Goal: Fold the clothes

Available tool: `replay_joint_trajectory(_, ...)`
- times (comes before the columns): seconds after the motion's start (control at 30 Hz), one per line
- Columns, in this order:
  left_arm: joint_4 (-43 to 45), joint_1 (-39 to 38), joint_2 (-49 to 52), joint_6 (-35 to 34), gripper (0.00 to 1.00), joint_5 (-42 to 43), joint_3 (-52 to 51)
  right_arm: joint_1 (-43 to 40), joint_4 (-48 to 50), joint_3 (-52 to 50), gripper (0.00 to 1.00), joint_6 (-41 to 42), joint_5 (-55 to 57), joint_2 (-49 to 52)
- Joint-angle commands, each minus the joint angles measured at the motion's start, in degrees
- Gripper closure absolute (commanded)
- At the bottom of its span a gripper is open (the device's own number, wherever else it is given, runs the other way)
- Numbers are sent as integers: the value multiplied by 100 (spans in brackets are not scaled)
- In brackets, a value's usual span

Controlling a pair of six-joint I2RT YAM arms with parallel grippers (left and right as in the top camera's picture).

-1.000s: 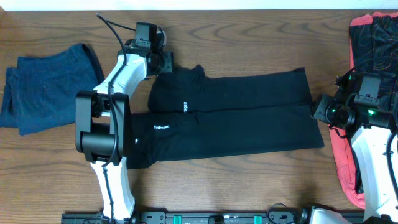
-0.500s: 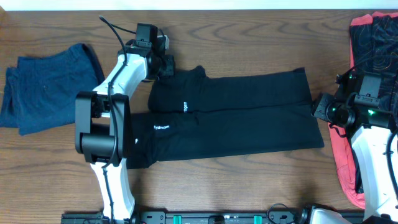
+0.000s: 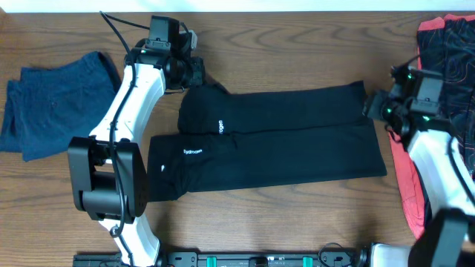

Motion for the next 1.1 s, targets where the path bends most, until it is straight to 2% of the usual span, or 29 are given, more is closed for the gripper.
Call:
replay_joint_trajectory(0.0,-42,-4,33,-7,94,57,-66,153,466,0,41,-140,-289,570)
replay_joint_trajectory(0.27,-74,-4,33,-7,94,57,-81,267,2094,2,40,-136,-280,1978)
replay_joint_trajectory(0.5,-76,-42,33,-7,94,57,-101,267,3136,2,36,-136,-48,2592)
replay_joint_trajectory(0.77,-76,-105,33,-4,94,52,-136,267,3803,2,31,-136,382,2874)
replay_joint_trajectory(1.07,-76,-105,33,-4,94,52,-138,293,3926,87,23,-138,350,3206)
